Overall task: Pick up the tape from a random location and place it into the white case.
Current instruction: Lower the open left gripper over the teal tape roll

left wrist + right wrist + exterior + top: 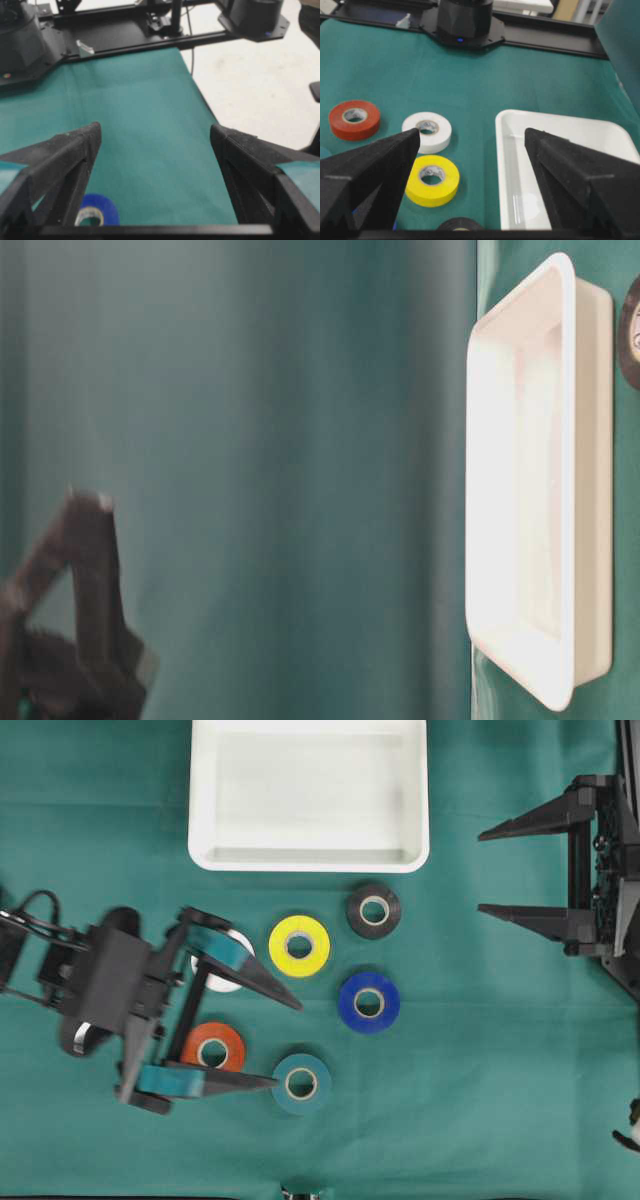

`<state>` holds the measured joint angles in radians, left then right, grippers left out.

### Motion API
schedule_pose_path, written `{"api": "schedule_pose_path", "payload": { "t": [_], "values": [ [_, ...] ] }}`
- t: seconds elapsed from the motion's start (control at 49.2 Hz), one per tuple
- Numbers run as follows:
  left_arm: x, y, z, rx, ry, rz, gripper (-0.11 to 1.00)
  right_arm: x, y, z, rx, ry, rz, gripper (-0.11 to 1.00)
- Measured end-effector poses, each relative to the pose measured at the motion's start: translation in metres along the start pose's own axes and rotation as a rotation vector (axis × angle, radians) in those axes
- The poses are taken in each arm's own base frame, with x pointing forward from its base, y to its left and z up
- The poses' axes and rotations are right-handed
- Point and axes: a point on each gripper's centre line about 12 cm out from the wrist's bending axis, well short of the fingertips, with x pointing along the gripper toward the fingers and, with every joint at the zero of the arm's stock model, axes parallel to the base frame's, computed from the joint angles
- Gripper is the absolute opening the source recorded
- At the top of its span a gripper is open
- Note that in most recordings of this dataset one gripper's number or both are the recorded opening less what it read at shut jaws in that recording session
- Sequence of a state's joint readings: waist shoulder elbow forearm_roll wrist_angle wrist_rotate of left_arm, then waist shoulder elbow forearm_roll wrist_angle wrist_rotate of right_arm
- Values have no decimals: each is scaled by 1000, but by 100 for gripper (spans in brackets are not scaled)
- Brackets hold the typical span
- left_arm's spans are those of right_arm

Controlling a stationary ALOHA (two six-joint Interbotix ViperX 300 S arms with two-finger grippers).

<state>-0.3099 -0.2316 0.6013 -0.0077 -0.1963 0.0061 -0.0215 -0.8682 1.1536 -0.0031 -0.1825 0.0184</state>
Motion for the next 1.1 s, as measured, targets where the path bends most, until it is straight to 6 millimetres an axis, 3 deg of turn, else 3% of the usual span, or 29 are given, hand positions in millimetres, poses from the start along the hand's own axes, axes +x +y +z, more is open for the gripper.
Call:
{"api": "schedule_pose_path", "payload": {
  "t": [0.244,0.569,0.895,1.098],
  "values": [
    [25,0,2,1,80,-1,98,0,0,0,0,2,0,90],
    [29,10,-5,-40,199,25,98,0,0,0,0,0,0,90],
    [54,13,-22,-60,544,38,98,0,0,0,0,2,0,90],
    [68,12,-21,-61,725,36,98,1,0,0,0,3,0,90]
  ]
}}
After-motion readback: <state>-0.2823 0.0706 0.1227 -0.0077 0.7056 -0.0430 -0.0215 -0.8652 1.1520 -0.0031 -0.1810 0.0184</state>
